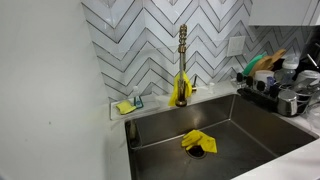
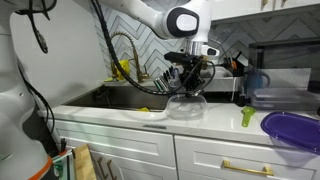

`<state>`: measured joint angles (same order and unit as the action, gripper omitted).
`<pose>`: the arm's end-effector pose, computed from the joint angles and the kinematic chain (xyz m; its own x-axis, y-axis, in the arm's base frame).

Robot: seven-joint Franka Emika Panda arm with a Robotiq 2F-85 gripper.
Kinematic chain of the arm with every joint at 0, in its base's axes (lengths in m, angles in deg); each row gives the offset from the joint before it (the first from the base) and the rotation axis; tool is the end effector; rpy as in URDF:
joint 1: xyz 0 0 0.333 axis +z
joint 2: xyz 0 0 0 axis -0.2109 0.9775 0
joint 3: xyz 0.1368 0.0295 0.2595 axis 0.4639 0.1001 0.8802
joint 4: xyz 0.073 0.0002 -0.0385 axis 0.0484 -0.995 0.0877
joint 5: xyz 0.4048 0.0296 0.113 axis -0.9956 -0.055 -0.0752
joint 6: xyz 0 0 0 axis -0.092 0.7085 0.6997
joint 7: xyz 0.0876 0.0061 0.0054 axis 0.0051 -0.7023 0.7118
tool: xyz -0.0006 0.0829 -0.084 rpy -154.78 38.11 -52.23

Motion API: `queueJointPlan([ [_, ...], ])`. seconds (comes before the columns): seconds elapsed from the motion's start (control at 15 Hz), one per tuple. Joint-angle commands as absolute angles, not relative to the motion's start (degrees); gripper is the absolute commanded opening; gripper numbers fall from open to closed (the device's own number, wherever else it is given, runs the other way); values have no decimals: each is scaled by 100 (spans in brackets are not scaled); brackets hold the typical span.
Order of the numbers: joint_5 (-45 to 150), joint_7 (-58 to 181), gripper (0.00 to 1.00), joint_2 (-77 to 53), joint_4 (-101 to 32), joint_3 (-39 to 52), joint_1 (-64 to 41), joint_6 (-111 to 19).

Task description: Put the yellow spoon and silver spoon in the bowl, then put the bowl in the sink

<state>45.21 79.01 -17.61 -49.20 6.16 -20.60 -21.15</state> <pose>0.5979 -0.1294 0.3602 0.9924 -0.0320 -0.1187 -0.0418 -0.9958 -0.0810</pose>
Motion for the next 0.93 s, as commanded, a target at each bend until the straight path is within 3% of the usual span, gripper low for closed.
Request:
queueJointPlan([
  [0.0, 4367, 7459, 2, -1818, -5104, 641, -1949, -2212],
  [0.87, 4515, 7280, 2, -1795, -5440, 591, -1895, -2285],
])
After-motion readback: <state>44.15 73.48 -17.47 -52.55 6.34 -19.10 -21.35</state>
